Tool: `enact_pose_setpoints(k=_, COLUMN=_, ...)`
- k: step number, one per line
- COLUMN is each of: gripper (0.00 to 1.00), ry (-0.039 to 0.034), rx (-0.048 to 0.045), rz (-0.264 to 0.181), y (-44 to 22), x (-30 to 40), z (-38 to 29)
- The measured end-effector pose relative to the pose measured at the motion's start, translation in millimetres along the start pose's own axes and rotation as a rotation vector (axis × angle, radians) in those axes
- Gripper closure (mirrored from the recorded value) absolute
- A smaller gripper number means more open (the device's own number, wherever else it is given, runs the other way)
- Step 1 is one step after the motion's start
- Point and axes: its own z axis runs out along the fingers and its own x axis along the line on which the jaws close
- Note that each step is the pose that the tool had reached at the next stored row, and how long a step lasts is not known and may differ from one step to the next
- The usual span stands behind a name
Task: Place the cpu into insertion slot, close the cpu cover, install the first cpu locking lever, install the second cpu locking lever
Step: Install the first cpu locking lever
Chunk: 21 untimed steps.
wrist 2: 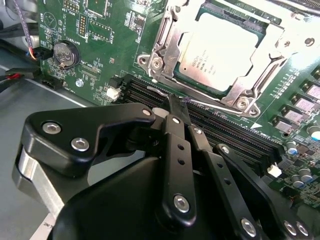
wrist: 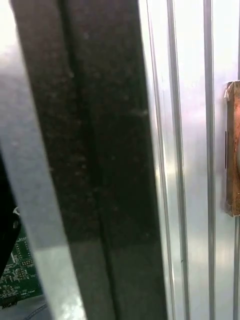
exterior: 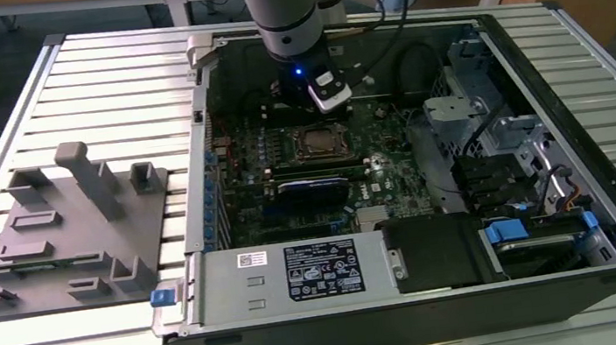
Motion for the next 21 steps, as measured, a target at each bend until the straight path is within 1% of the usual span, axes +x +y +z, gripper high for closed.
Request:
enact_pose_setpoints(k=5, gripper=0.9, ry=0.0019, rx=-0.0111, rz=0.003, y=-4.7, x=-1.1, z=-1.1)
enact_pose_setpoints(k=7, gripper=0.9, ry=0.0034, rx=-0.0207, rz=0.006, y=-6.5, x=-1.5, z=-1.5)
enact_pose_setpoints(k=11, gripper=0.9, ry=0.0072, rx=-0.0442, rz=0.012, y=-9.8, x=-2.2, z=-2.2)
enact_pose_setpoints(k=14, gripper=0.9, ry=0.0104, rx=-0.0643, rz=0.017, y=-12.0, x=-2.7, z=-2.7)
enact_pose_setpoints(k=16, gripper=0.9, ry=0.0132, rx=-0.0804, rz=0.022, y=-13.2, x=-3.0, z=-3.1)
enact_pose_setpoints(k=19, gripper=0.9, ry=0.0176, rx=-0.1101, rz=0.029, y=-14.1, x=-3.2, z=-3.1)
enact_pose_setpoints(k=20, gripper=0.9, ry=0.0185, rx=-0.1152, rz=0.031, y=-14.6, x=-3.3, z=-3.2)
enact_pose_setpoints(k=21, gripper=0.9, ry=0.0189, rx=-0.1173, rz=0.031, y=-15.1, x=-3.4, z=-3.4)
